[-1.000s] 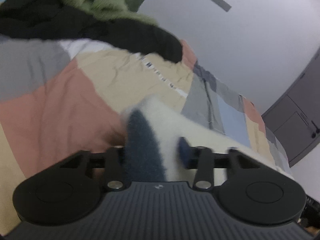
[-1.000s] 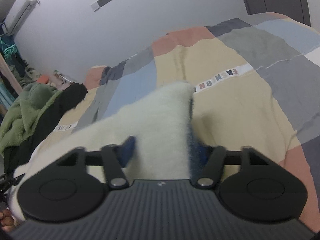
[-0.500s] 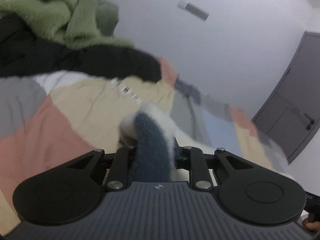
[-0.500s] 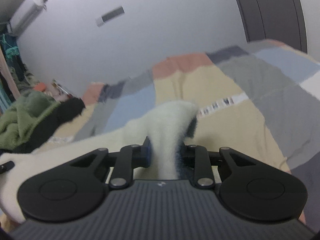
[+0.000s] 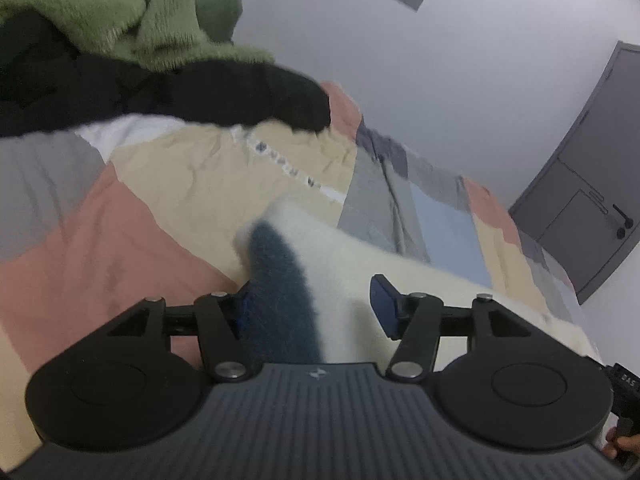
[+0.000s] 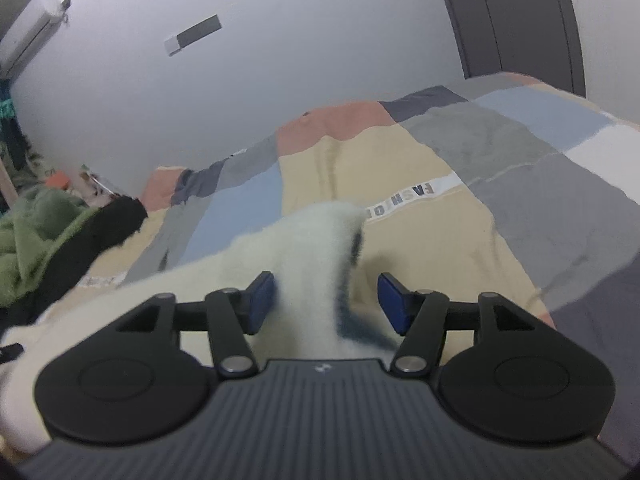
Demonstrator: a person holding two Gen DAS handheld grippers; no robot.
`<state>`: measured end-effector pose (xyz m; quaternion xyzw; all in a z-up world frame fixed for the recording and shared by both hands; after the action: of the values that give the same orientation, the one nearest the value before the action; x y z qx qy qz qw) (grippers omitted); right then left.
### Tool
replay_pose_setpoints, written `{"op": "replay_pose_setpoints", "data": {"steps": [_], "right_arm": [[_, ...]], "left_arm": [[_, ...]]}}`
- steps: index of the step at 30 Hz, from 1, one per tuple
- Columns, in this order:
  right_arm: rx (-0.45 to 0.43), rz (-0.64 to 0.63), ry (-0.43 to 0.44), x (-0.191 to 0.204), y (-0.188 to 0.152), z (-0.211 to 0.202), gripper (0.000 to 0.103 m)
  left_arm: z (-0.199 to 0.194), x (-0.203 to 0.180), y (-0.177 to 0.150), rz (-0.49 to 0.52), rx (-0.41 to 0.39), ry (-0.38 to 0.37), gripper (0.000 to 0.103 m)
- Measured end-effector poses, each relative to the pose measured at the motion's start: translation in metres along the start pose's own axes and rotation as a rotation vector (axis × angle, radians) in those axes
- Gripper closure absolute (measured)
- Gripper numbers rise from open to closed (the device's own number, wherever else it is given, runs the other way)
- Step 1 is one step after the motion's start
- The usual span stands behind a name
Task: Fold large clothes
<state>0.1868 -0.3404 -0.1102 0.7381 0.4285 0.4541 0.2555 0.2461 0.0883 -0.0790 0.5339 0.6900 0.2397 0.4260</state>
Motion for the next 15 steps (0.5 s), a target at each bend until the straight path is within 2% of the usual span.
{"op": "replay_pose_setpoints", "data": {"steps": [4, 9, 12, 15], "right_arm": [[-0.014, 0.034, 0.028, 0.003, 0.003, -0.022, 0.042], [-0.052, -0.043, 0.101, 0.029, -0.001, -0.045, 0.043], [-0.063, -0.129, 0.156, 0.051, -0.01, -0.053, 0.043], [-0.033, -0.182, 0.203, 0.067, -0.021, -0.05, 0.043]], "left_arm": [[-0.032, -0.009, -0.002, -0.006, -0.045, 0.002, 0.037], [-0.075, -0.028, -0.011, 0.042, -0.116, 0.019, 0.034], [-0.092, -0.042, -0.018, 0.046, -0.127, -0.055, 0.03], [-0.09, -0.054, -0.031, 0.01, -0.062, -0.156, 0.023]]}}
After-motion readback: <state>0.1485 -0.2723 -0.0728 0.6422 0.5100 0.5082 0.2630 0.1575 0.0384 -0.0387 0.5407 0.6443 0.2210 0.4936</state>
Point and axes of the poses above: each gripper's, at about its wrist camera, not at the fingertips, and z roughly the way its jaws point, x to its left, y to its top, the point moved 3 cm from there along z, roughly the way its jaws point, and after that the axes turned 6 degrees about z, right-handed, at the moved point
